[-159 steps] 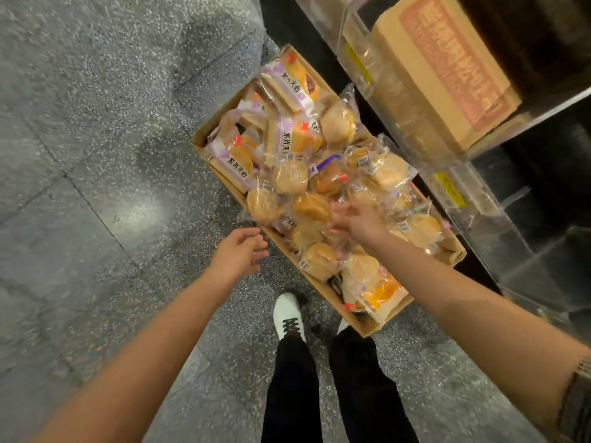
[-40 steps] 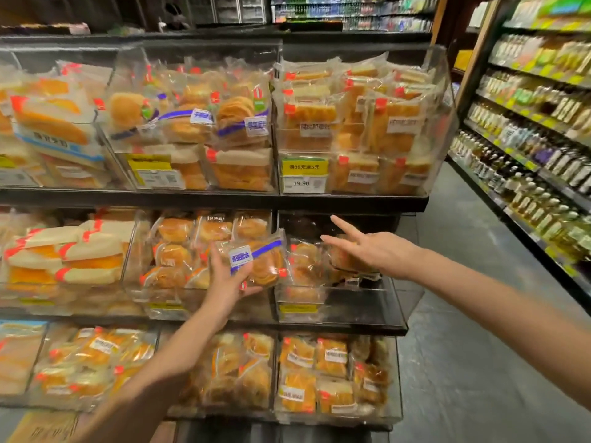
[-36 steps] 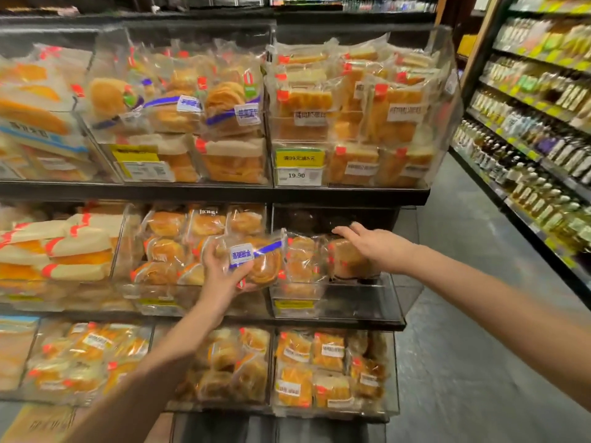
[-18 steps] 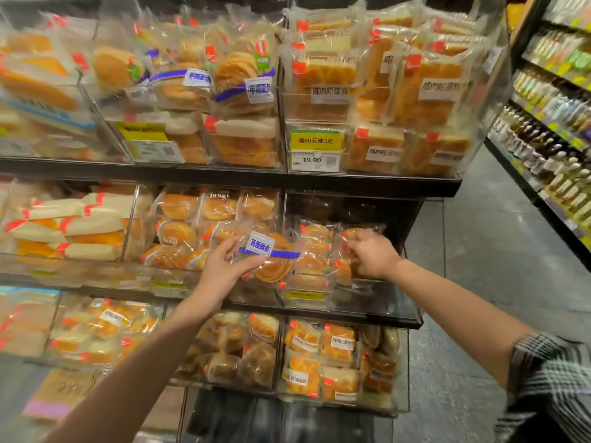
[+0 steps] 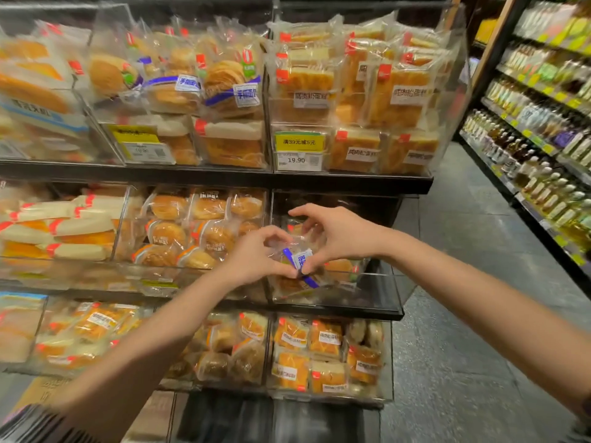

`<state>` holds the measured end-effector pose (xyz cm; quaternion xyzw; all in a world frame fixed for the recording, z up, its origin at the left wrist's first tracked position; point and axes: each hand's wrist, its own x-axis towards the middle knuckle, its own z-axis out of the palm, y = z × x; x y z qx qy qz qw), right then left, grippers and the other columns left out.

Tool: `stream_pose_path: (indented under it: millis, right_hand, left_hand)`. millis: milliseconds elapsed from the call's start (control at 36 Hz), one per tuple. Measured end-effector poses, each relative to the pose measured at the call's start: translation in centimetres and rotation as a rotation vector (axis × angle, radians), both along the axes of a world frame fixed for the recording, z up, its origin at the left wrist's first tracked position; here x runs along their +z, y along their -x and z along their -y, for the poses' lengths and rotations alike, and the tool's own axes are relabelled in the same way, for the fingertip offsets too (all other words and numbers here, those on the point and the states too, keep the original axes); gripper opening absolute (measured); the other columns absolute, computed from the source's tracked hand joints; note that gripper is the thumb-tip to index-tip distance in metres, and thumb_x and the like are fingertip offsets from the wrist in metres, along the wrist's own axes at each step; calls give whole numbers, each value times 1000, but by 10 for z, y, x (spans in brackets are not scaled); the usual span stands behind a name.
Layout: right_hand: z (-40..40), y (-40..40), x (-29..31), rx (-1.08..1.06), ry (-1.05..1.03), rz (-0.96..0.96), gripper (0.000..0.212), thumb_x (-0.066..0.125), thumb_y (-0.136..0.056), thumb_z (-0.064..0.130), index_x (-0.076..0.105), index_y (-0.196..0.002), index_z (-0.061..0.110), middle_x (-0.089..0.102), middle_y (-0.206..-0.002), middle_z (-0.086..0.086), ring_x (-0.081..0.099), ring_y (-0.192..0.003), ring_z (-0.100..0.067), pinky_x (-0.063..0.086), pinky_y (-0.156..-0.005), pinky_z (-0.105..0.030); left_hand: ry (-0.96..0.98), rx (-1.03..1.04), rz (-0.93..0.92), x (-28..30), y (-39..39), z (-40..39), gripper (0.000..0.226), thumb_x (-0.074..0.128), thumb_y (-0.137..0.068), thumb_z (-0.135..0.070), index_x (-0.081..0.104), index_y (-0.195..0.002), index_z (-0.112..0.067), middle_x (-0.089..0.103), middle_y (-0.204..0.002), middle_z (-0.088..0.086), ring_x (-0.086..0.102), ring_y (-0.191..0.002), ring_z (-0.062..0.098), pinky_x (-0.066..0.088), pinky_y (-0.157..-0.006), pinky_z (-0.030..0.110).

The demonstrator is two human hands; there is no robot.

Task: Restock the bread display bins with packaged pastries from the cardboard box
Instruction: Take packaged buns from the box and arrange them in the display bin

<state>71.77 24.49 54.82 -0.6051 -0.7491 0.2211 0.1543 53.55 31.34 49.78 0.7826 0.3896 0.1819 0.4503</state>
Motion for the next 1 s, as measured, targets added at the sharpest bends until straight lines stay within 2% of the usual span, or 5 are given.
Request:
stream_pose_path:
  millis: [278, 417, 667, 833, 1000]
  right_hand:
    - [20, -50, -13, -359, -142, -292, 28, 82, -70, 8, 72, -96, 11, 70, -86, -2, 64, -78, -11, 52, -76, -26]
    - [31, -65, -23, -450, -71, -636, 21, 74, -74, -5, 62, -82, 10, 64, -80, -7, 62, -70, -11, 54, -68, -24]
    - [38, -78, -27, -434, -49, -342, 74, 88, -63, 22, 50, -127, 25, 60, -115, -3, 58, -107, -15, 50, -91, -31]
    - [30, -69, -39, -338, -141, -24, 42, 78, -78, 16, 66, -118, 18, 69, -107, 0, 61, -94, -7, 43, -81, -11]
    - [18, -84, -52, -449, -167, 118, 28, 70, -84, 9, 71, -111, 14, 72, -103, -5, 66, -98, -20, 53, -88, -37]
  left_hand:
    - [28, -46, 102, 1, -18, 20, 116, 89, -60, -23, 17, -150, -28, 43, -138, -9, 45, -125, 7, 42, -104, 32]
    - [76, 69, 222, -6, -33, 25, 65, 81, -72, -11, 48, -127, -20, 63, -115, 4, 64, -101, 12, 53, -82, 18]
    - [-156, 57, 148, -15, -53, 16, 34, 76, -78, -13, 62, -108, -24, 63, -84, -12, 60, -80, -5, 47, -73, 7]
    - [-206, 79, 122, -25, -71, 15, 41, 76, -79, -10, 64, -115, -26, 66, -102, -7, 61, -97, 7, 49, -85, 18]
    - [38, 33, 132, -46, -68, 6, 69, 68, -87, -16, 32, -146, -21, 59, -111, -3, 59, -105, 10, 47, -90, 18]
